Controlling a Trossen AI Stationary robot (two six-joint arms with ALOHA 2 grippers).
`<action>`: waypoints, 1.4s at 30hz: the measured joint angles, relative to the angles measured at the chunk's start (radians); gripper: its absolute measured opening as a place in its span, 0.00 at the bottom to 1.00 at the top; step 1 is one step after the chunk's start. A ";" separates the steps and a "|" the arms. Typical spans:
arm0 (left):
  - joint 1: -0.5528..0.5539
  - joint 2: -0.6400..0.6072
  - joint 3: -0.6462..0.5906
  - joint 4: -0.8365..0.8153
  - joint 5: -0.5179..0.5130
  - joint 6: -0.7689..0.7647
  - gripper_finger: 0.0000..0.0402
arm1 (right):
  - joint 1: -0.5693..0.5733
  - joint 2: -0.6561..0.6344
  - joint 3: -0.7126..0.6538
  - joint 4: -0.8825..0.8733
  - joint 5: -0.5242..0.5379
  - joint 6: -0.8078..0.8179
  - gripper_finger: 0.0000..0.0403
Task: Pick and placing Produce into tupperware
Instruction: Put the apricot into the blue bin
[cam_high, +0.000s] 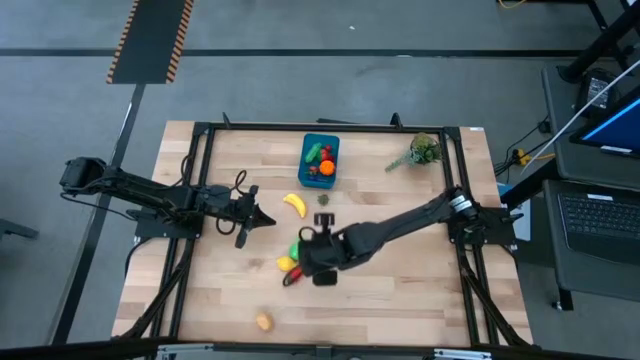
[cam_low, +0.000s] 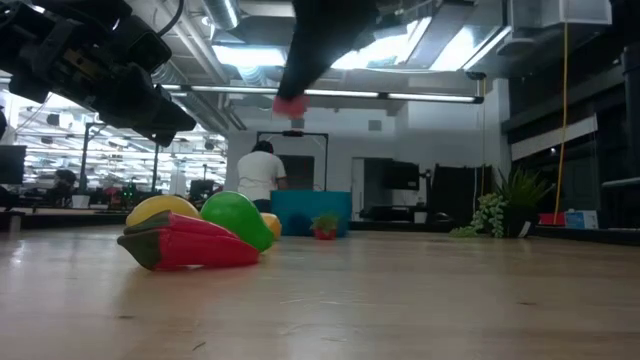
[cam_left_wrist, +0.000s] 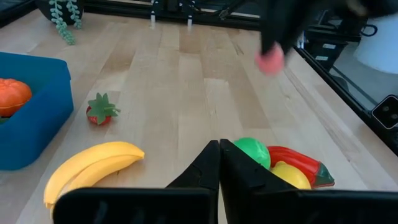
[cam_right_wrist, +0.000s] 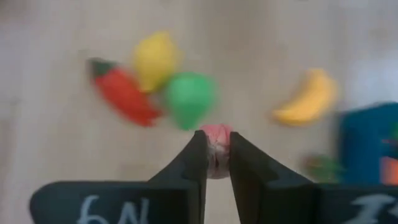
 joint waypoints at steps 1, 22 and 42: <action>0.000 0.000 0.000 0.000 0.000 0.000 0.00 | -0.001 -0.010 0.013 -0.030 0.032 0.001 0.12; 0.000 0.000 0.000 0.000 0.000 0.000 0.11 | 0.029 -0.169 -0.061 -0.411 0.428 0.388 0.11; 0.000 0.000 0.000 0.000 0.000 0.000 0.19 | -0.038 -0.472 -0.818 0.513 0.462 0.293 0.11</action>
